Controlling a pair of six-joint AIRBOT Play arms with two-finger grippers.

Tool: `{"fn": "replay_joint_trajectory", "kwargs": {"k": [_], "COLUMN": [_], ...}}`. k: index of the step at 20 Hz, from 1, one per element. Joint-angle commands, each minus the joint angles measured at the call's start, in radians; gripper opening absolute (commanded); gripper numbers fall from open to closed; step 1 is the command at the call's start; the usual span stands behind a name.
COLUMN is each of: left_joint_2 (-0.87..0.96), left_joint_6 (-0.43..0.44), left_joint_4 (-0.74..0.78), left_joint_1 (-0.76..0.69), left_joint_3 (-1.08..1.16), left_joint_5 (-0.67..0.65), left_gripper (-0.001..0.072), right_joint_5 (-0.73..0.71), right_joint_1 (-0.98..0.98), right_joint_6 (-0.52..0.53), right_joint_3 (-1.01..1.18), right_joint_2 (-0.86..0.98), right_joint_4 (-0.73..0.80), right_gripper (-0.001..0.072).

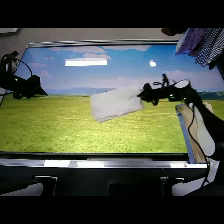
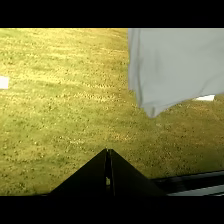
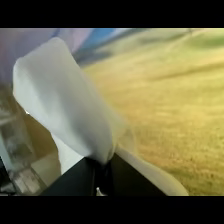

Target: Fold the clothes and pants, and hang the long-sleeved shirts on hangers.

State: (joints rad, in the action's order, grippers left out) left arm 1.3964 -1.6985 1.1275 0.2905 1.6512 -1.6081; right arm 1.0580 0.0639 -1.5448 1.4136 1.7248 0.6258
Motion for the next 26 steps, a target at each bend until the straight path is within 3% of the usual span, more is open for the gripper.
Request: {"fn": "replay_joint_trajectory", "kwargs": {"k": [1,6,11,18,26], "left_joint_2": [0.000,0.002,0.002,0.002,0.002], "left_joint_6": [0.001,0.001,0.001,0.000,0.000], "left_joint_4": [0.000,0.011,0.063,0.136,0.141], "left_joint_1": [0.001,0.001,0.002,0.002,0.002], "left_joint_3": [0.000,0.000,0.000,0.000,0.000], "left_joint_5": [0.000,0.000,0.000,0.000,-0.008], "left_gripper": [0.0013,0.0014,0.0014,0.0013,0.0014], "right_joint_5": [-0.009,-0.026,-0.027,0.068,0.256], "right_joint_1": [0.132,0.347,0.487,0.512,0.512], "right_joint_6": [-0.149,-0.294,-0.495,-0.778,-0.937], "right_joint_3": [0.143,0.222,0.222,0.222,0.222], "right_joint_2": [-0.003,-0.045,-0.171,-0.314,-0.440], "right_joint_4": [0.048,0.065,0.226,0.410,0.733], "right_gripper": [0.0024,0.0024,0.0024,0.0024,0.0024]}}
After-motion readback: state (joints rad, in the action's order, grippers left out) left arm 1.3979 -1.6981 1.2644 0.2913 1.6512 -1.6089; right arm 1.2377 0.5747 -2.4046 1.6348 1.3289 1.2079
